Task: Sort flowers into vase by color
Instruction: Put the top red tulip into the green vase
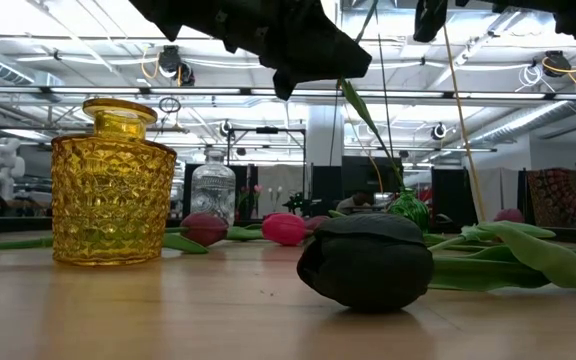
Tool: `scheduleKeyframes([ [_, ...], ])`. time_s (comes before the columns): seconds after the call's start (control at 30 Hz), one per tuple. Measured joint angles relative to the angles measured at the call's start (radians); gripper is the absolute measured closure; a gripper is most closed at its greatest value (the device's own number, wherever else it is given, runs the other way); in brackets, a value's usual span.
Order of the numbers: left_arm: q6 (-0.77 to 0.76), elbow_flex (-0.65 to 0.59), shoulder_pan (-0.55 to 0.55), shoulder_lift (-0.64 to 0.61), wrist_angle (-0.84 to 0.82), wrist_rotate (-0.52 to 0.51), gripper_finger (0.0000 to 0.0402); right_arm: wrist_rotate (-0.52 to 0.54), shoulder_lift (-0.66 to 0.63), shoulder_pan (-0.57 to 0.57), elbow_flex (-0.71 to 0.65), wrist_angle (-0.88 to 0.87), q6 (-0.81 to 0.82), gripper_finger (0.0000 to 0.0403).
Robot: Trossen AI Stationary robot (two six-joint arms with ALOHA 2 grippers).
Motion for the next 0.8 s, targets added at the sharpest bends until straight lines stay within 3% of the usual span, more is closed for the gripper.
scheduleKeyframes([
  [0.3,-0.014,0.000,0.000,0.000,-0.031,-0.017,0.0246,0.000,-0.028,0.000,0.000,-0.022,-0.018,0.0403],
  [0.57,-0.027,0.000,0.000,-0.001,-0.069,-0.025,0.0196,0.013,-0.237,-0.029,0.000,-0.264,-0.022,0.0403],
  [0.8,-0.026,0.000,0.009,-0.001,-0.094,-0.061,0.0187,0.194,-0.389,-0.065,0.000,-0.572,-0.057,0.0403],
])
